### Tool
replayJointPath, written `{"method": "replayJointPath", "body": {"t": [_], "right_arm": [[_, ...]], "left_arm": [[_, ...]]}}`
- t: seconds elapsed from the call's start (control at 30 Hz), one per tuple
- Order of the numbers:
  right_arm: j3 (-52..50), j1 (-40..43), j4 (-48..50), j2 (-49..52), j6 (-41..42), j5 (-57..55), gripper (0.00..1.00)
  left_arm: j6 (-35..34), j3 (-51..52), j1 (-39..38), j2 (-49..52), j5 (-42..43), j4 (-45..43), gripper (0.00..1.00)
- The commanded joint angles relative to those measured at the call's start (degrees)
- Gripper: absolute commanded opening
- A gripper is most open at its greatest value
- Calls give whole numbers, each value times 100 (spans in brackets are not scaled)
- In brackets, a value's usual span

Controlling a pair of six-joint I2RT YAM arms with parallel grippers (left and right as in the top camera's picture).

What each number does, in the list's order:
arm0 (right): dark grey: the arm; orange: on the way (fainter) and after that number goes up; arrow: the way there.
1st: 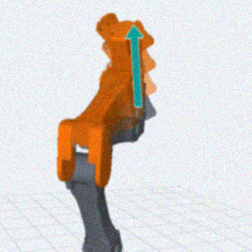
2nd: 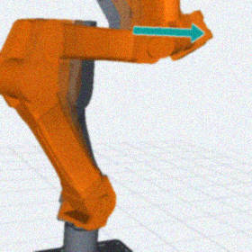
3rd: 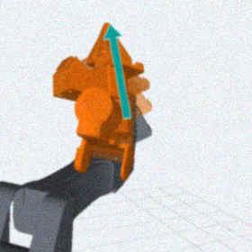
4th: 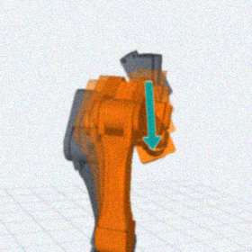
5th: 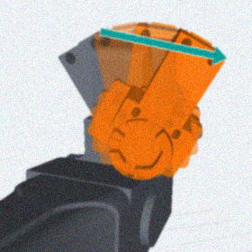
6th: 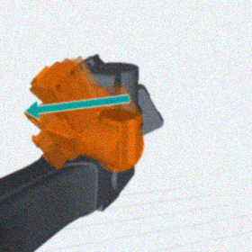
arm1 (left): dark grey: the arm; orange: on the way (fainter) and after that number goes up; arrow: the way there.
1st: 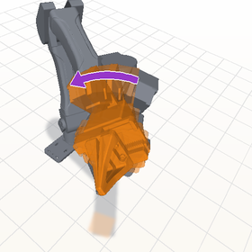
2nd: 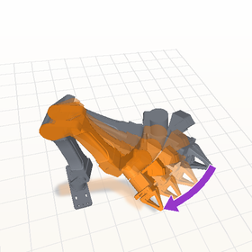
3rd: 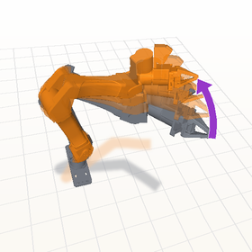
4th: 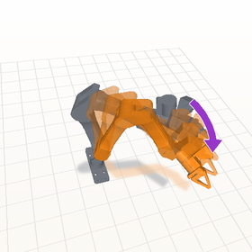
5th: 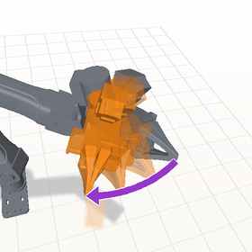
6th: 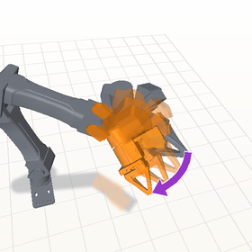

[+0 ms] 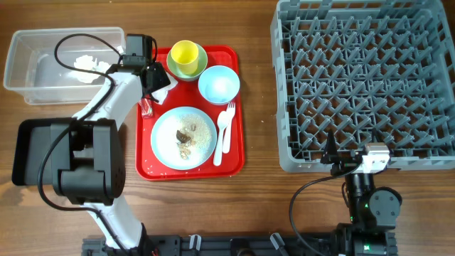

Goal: Sort waste into correct bins and load items into the dishwasher rack
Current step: 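Grasp the remaining tissue with the left gripper and drop it in the bin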

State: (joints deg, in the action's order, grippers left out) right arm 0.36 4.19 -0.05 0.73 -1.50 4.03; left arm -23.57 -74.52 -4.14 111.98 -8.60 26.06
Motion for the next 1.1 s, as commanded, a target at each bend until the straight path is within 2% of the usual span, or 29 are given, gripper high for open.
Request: {"method": "replayJointPath", "body": {"t": [0.0, 0.27, 0.37, 0.5, 0.63, 0.73, 1.07], "right_arm": [[-4, 17, 11, -31, 15, -50, 100], [-4, 17, 11, -31, 15, -50, 100], [-4, 17, 11, -31, 15, -50, 100], [-4, 17, 11, -31, 15, -50, 100], [-4, 17, 11, -31, 15, -50, 100], [-4, 17, 11, -31, 15, -50, 100], [-4, 17, 11, -31, 15, -50, 100]], "left_arm": [[111, -37, -9, 92, 140, -109, 60], [109, -37, -9, 367, 149, -177, 62], [109, -39, -11, 361, 146, -254, 59], [66, -39, -13, 291, 155, -247, 36], [61, -39, -72, -9, 219, -149, 26], [-48, -39, -118, -282, 238, 26, 4], [-1244, -39, -103, -1519, 319, 289, 4]]}}
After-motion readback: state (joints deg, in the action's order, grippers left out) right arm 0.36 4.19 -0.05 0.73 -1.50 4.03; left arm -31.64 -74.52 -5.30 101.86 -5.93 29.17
